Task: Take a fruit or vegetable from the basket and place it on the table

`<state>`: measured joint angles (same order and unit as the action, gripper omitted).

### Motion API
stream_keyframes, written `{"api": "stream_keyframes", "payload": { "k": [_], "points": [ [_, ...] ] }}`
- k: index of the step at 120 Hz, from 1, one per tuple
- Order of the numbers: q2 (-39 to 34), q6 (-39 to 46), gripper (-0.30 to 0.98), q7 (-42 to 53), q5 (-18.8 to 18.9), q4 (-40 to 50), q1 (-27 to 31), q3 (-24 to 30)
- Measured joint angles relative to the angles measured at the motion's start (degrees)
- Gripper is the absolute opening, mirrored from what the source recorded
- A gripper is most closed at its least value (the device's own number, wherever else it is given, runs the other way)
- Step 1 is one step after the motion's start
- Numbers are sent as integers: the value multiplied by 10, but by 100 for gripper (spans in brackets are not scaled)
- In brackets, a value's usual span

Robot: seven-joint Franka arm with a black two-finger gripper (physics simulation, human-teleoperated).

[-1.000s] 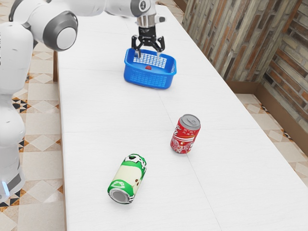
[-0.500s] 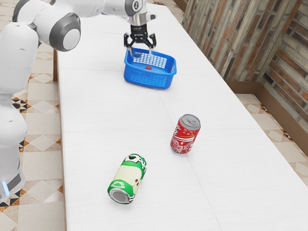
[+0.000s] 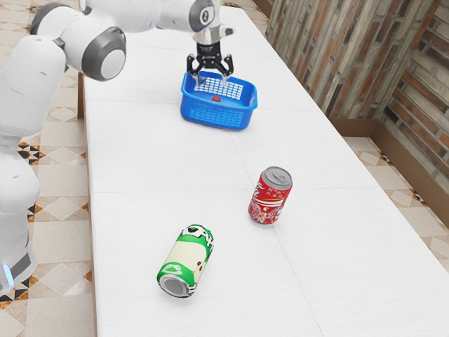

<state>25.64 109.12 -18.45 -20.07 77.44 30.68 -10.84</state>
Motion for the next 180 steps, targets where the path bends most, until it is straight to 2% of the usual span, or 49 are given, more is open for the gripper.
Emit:
{"api": "stream_keyframes", "payload": {
  "k": [18,86,156,180],
  "points": [
    [8,9,68,-2,0,-1,1,2],
    [30,38,53,-8,0,-10,0,13],
    [52,59,49,-8,5,-12,0,14],
    [61,70,43,-8,5,-21,0,17]
  ]
}}
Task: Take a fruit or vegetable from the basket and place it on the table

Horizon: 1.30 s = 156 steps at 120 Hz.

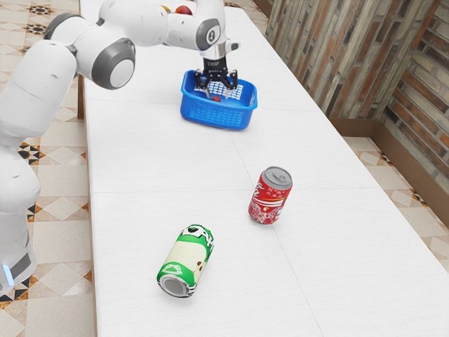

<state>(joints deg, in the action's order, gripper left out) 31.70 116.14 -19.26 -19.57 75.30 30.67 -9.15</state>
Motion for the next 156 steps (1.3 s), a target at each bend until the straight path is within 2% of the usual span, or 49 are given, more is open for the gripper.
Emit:
{"api": "stream_keyframes", "payload": {
  "k": [86,110,130,156],
  "points": [
    [14,10,29,-5,-2,2,1,0],
    [15,10,19,-10,-3,2,1,0],
    [18,11,23,-17,-1,1,1,0],
    [16,11,20,-29,1,2,-1,-1]
  ]
}}
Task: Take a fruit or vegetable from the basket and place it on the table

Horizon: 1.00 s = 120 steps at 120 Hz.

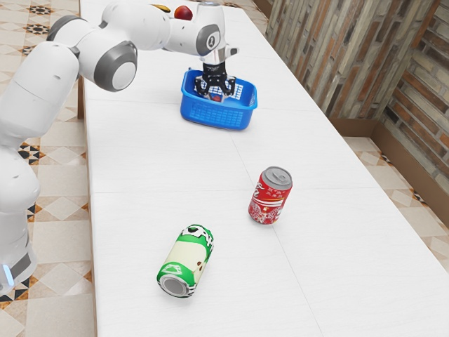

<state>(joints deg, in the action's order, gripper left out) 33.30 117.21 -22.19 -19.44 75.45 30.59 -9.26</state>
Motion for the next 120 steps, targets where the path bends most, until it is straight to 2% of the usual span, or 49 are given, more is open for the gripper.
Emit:
{"api": "stream_keyframes", "payload": {
  "k": [44,62,75,96,120],
  "points": [
    [-5,0,15,-14,2,0,-4,-3],
    [-27,0,15,-18,4,1,-20,-6],
    [-55,0,15,-22,11,2,-58,-27],
    [-125,-1,16,-40,67,1,-115,-30],
    [-136,3,15,-68,103,-2,-211,-25]
  ]
}}
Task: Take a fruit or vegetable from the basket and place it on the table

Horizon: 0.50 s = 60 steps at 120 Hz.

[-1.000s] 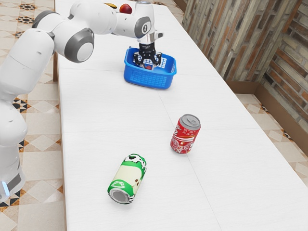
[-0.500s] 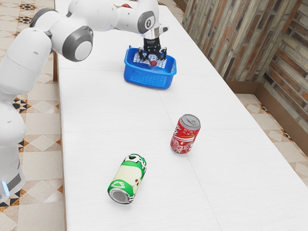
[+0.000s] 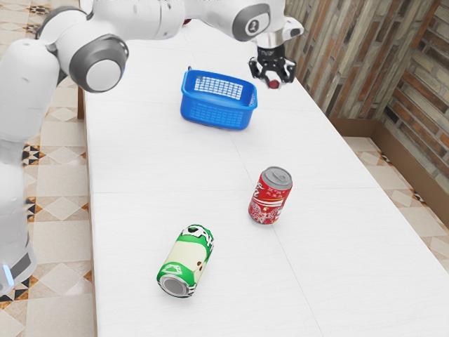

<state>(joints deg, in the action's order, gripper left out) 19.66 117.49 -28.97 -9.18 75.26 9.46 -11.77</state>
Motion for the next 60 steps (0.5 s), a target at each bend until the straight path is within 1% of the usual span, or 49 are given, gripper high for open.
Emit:
{"api": "stream_keyframes", "payload": {
  "k": [16,20,22,28,36,38,44,50,55,60],
  "points": [
    [9,9,16,-16,7,-18,-22,13],
    [10,11,24,-20,6,-19,-26,16],
    [10,12,29,-23,-1,-19,-27,17],
    [10,15,41,-36,-35,-15,-27,18],
    [-1,22,51,-63,-70,-11,-29,9],
    [-16,21,53,-78,-67,-5,-33,9],
    [-74,-3,58,-140,-35,7,-49,18],
    [-170,-62,61,-201,-12,43,-63,19],
    [-240,-106,63,-249,-12,102,-80,9],
    [-274,-140,64,-293,-17,152,-79,1]
  ]
}}
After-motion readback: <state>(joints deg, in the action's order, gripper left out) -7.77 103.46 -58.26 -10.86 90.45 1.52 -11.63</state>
